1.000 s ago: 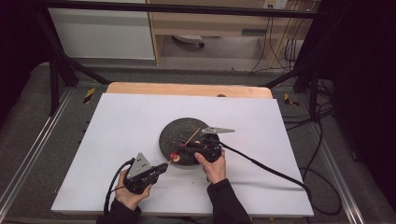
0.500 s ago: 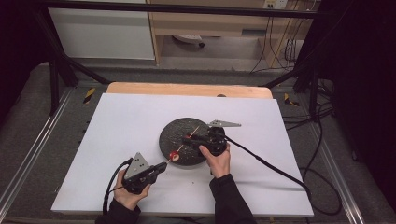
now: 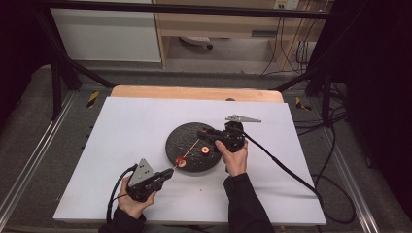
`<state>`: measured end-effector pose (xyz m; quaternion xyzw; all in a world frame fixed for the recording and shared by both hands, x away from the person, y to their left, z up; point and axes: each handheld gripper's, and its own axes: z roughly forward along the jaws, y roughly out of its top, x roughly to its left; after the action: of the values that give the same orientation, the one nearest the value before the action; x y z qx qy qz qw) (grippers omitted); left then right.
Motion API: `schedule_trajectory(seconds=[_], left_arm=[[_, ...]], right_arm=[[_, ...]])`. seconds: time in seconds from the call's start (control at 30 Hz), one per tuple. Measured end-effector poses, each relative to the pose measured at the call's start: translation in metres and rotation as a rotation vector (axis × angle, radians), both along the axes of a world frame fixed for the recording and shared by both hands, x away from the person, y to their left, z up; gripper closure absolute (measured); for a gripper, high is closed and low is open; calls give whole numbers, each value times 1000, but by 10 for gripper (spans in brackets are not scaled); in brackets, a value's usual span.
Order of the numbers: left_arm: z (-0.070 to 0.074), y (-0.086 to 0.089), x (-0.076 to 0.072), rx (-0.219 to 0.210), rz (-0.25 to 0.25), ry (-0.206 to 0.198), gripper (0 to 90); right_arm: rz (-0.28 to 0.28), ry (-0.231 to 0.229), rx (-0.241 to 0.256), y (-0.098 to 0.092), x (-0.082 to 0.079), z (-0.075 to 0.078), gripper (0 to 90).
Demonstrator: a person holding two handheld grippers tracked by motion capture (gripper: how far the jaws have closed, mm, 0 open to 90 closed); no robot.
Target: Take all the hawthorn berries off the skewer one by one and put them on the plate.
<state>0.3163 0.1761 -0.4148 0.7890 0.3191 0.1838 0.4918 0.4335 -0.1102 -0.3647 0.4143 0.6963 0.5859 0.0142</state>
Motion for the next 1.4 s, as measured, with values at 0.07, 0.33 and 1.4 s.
schedule_trajectory(seconds=[0.07, 0.33, 1.4], left_arm=[[0, 0, 0, 0, -1, -2, 885], [-1, 0, 0, 4, 2, 4, 885], [0, 7, 4, -6, 27, 8, 885]], right_arm=[[-11, 1, 1, -3, 2, 3, 613], [-40, -8, -10, -9, 9, 7, 613], [-115, 49, -140, -12, 30, -34, 613]])
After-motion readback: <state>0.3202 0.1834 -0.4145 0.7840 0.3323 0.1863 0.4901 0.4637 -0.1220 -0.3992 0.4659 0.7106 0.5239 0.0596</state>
